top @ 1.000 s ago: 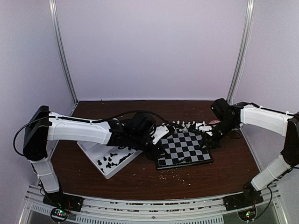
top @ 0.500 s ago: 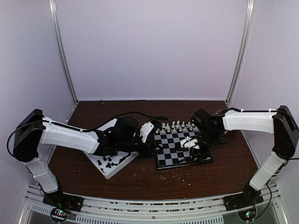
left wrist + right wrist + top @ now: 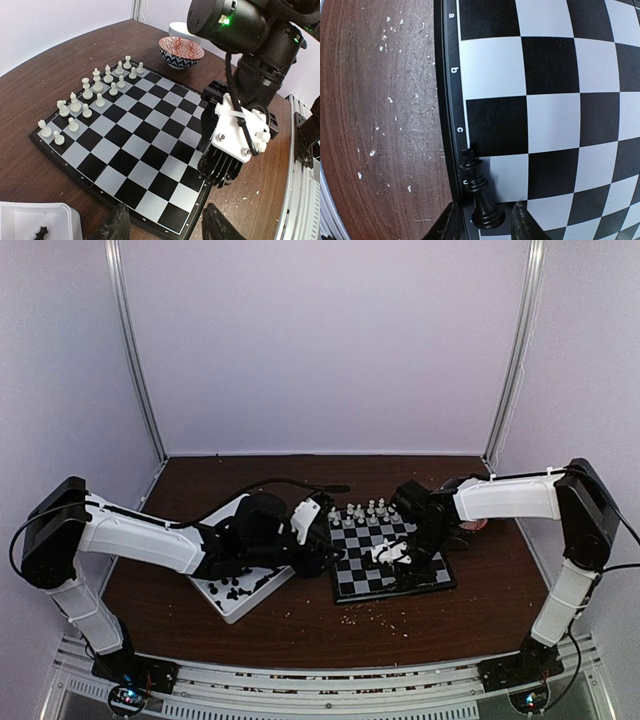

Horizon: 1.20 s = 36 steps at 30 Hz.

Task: Set up the chess pieces on the board
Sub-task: Pick up the queen from the chessboard, then pass from the right arm to the left

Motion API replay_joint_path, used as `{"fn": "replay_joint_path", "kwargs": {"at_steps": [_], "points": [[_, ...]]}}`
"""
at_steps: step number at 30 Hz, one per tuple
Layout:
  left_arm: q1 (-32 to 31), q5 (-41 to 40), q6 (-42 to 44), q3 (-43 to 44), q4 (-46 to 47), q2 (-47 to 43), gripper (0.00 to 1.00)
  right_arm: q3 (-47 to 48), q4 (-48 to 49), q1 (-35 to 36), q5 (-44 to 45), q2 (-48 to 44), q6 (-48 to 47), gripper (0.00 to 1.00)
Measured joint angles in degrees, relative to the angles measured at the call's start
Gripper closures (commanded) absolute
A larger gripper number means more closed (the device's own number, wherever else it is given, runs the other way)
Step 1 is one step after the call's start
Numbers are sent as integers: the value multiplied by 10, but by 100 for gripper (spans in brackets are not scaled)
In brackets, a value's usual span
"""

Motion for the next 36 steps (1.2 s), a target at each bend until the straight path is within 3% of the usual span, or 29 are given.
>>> {"fn": "replay_joint_path", "kwargs": {"at_steps": [4,10,16,25,30,36], "points": [[0,0,-1,-1,1,0,50,0,4,0,5,9,1,70],[0,0,-1,-1,1,0,50,0,12,1,10,10,4,88],[0,9,8,1,2,1,50,1,9,-7,-5,7,19,91],[0,98,65,8,109,12,52,27,-29,-94,-197,-75,88,91],[-10,127,98,59,108,54,54,27,-23,-124,-308,-89,145,91],[-19,148,113,107,107,87,56,27,-23,-143,-377,-88,168,91]]}}
